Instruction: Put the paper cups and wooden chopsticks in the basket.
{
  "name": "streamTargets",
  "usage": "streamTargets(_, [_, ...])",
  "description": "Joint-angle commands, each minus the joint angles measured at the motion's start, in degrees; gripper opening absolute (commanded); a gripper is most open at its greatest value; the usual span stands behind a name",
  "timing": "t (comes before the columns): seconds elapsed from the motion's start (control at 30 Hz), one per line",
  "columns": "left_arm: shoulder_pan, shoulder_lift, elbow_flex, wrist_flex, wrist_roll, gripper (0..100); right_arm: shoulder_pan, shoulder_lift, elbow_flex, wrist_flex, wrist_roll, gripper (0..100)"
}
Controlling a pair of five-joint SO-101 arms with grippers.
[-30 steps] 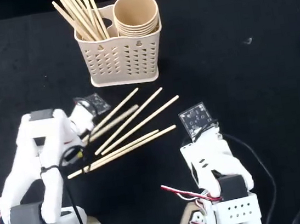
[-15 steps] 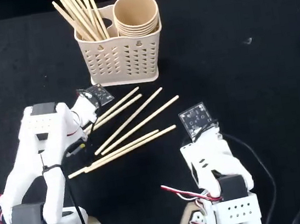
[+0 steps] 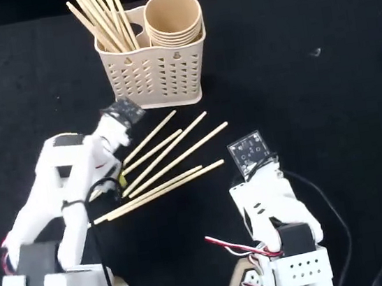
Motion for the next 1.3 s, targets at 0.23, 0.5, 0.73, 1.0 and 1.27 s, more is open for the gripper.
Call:
streamTargets(0.23, [0.48, 13.19, -14.73, 2.99, 1.58, 25, 0.88, -5.41, -2.33, -0.35, -0.26, 1.1])
streamTargets(0.5, [-1.01, 14.07, -17.71, 2.81, 1.23, 20, 0.88, -5.41, -2.33, -0.35, -0.26, 1.1])
streamTargets(0.73, [-1.19, 16.79, -16.57, 3.25, 1.14, 3, 0.88, -5.41, -2.33, -0.35, -0.26, 1.1])
streamTargets(1.0, [-1.19, 14.33, -18.59, 10.29, 1.05, 3, 0.88, -5.41, -2.33, -0.35, -0.26, 1.1])
streamTargets(1.27, [-1.27, 2.20, -14.99, 16.26, -0.35, 3, 0.88, -5.41, -2.33, -0.35, -0.26, 1.1])
